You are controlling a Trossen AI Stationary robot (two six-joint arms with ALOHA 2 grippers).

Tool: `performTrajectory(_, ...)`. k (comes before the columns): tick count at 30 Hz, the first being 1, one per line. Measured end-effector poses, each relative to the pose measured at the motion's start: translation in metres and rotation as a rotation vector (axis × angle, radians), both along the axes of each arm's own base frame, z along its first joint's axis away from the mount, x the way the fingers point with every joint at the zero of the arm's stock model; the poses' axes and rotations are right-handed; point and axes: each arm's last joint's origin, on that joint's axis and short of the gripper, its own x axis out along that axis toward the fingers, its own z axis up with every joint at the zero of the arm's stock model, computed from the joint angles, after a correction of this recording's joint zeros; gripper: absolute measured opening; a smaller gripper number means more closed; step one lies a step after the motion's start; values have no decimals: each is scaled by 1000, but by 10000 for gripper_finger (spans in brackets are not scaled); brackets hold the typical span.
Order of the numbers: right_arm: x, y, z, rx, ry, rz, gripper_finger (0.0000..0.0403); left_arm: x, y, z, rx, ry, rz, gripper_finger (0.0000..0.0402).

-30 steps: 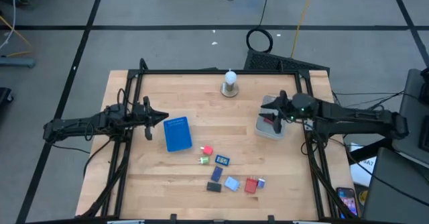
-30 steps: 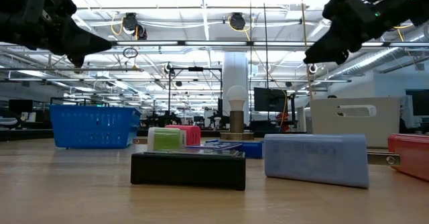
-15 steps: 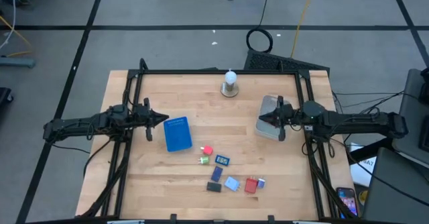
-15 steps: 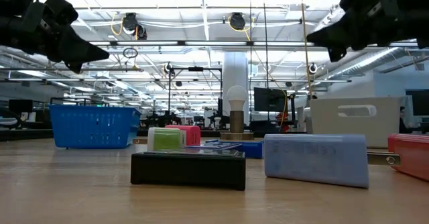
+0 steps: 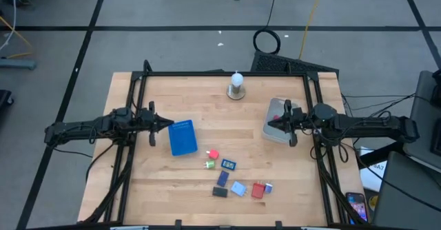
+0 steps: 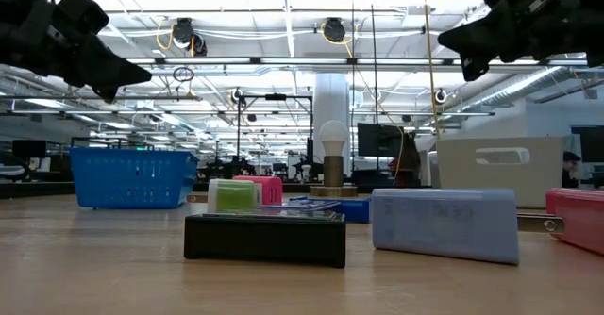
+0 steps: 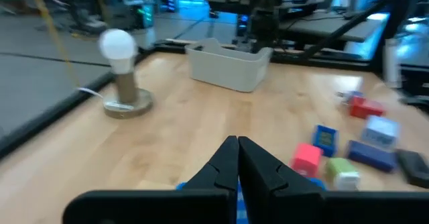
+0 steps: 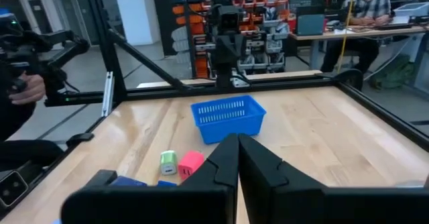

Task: Pick & Place Office items
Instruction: Put the purple charger adapter into the gray bin

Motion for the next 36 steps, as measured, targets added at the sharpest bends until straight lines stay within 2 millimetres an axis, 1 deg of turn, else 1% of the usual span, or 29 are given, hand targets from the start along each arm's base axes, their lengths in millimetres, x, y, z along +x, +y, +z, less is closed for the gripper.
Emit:
performTrajectory(5,0,0,1,2,-5,-2,1,0,1,0,32,6,31,3)
performTrajectory(10,0,0,0,30,3,-1,1,0,1,0,-47,-4,34,11)
performTrajectory(15,0,1,-2,67,27,5,1,0,1,-1,-47,2,36,2)
performTrajectory(20,0,4,-4,48,43,30,0,0,1,-1,-50,3,37,18)
performTrajectory(25,1,7,2,56,57,48,0,0,1,-1,-47,6,37,23)
performTrajectory(31,1,13,10,21,77,88,0,0,1,-1,-60,2,48,24)
performTrajectory(36,-1,14,15,-68,57,100,0,-1,2,-1,-23,3,83,24)
